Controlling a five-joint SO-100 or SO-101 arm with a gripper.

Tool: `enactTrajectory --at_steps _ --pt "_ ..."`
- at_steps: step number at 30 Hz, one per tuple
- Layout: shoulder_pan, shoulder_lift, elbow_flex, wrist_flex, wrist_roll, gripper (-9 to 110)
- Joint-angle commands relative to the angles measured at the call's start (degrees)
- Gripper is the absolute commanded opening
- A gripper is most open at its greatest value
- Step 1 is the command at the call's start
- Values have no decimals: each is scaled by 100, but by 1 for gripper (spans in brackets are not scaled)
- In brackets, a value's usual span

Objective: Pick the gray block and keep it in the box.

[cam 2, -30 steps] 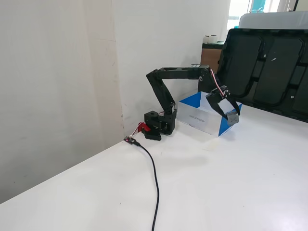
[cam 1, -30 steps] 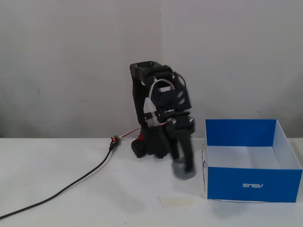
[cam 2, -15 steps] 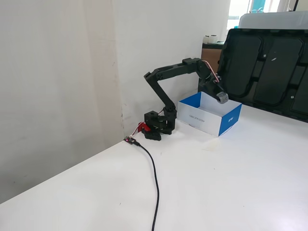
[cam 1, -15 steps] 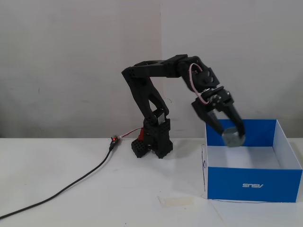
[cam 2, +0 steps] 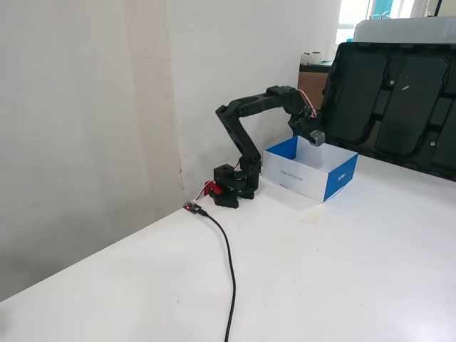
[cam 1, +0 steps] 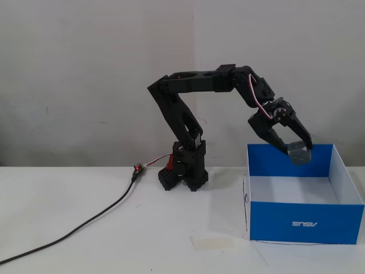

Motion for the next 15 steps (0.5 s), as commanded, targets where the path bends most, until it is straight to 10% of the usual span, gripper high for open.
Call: enactTrajectory --at_steps 1,7,15 --pt "-70 -18 -448 -132 44 24" --pt "-44 -88 -563 26 -35 28" --pt "747 229 -633 492 -325 0"
